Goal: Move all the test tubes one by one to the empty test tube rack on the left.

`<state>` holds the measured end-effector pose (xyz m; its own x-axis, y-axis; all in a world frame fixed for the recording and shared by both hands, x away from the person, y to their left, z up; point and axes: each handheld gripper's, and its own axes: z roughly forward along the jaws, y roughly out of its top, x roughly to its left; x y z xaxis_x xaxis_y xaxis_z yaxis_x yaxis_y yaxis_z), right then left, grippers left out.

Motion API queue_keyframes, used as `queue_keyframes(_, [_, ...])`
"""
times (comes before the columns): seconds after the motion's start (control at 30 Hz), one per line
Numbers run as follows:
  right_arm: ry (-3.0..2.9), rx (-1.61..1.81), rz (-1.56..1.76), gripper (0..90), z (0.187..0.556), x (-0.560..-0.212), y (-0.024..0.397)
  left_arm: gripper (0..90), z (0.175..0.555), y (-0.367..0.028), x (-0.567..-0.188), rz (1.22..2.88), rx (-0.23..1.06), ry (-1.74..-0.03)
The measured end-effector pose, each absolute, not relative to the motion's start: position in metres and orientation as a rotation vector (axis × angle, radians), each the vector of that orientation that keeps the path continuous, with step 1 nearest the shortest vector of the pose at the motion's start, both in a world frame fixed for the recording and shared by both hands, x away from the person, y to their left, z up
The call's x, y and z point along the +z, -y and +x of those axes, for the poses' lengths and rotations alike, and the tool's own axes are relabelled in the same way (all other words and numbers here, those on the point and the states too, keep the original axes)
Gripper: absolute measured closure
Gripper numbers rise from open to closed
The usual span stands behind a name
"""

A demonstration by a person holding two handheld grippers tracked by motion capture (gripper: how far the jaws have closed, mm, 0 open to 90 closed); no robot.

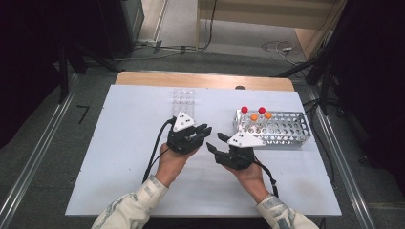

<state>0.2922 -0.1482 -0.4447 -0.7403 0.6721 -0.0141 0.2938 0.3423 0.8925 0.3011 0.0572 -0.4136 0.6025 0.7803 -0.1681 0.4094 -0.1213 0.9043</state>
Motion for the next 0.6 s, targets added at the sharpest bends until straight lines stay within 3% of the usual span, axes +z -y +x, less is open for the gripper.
queue_keyframes(0.6, [-2.234,1.347,0.899,37.8,0.285,-0.442,0.178,76.1,0.326,-0.083,-0.393,1.643,0.468,-1.062])
